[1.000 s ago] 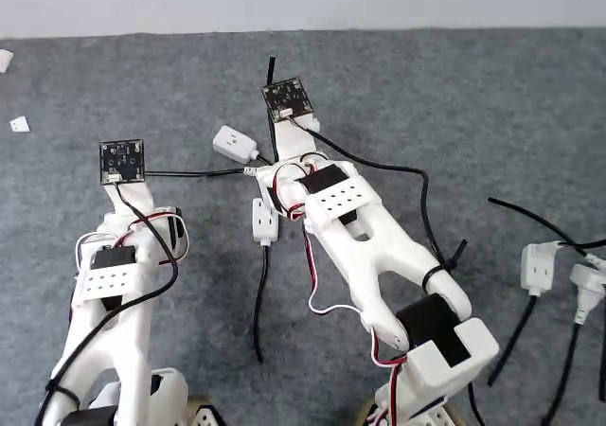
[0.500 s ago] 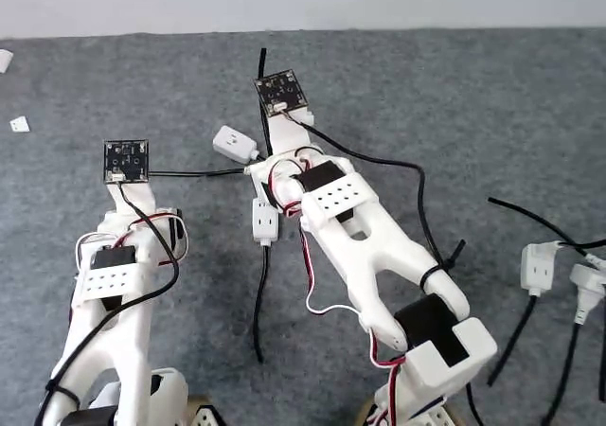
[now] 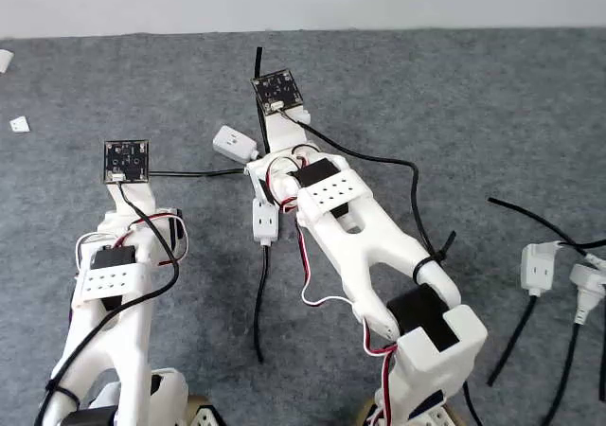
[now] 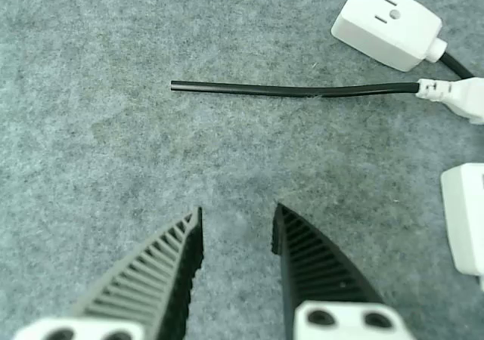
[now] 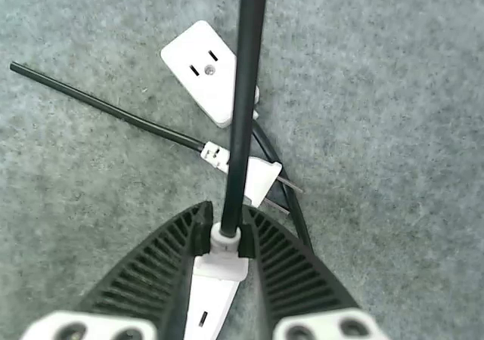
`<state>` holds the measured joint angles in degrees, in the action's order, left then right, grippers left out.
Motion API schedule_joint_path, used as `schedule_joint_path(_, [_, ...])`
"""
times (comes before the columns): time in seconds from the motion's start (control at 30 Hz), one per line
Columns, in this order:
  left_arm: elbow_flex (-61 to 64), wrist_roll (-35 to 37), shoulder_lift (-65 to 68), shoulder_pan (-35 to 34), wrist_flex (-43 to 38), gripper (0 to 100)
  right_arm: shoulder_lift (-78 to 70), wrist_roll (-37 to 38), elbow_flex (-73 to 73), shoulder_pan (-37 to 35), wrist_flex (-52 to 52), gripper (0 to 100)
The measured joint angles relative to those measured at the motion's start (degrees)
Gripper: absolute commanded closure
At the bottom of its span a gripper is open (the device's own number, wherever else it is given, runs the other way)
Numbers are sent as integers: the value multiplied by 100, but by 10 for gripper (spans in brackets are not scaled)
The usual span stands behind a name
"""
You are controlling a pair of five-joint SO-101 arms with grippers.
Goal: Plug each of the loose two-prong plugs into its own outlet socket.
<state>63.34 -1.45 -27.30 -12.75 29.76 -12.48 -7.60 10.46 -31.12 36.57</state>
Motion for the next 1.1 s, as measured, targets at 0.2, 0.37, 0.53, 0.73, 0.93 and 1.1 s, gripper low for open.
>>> schedule_joint_path(0.2, [0, 0, 0, 0, 0, 855, 0, 0, 0, -62, 0, 988])
schedule_joint_path(0.37, [0, 0, 0, 0, 0, 855, 0, 0, 0, -62, 0, 988])
schedule_joint_path(0.53, [0, 0, 0, 0, 0, 855, 0, 0, 0, -62, 0, 988])
schedule_joint_path(0.73, [0, 0, 0, 0, 0, 855, 0, 9, 0, -167, 0, 988])
schedule_joint_path(0.93, [0, 0, 0, 0, 0, 855, 0, 9, 0, -237, 0, 988])
schedule_joint_path(1.1, [0, 0, 0, 0, 0, 855, -62, 9, 18, -237, -9, 988])
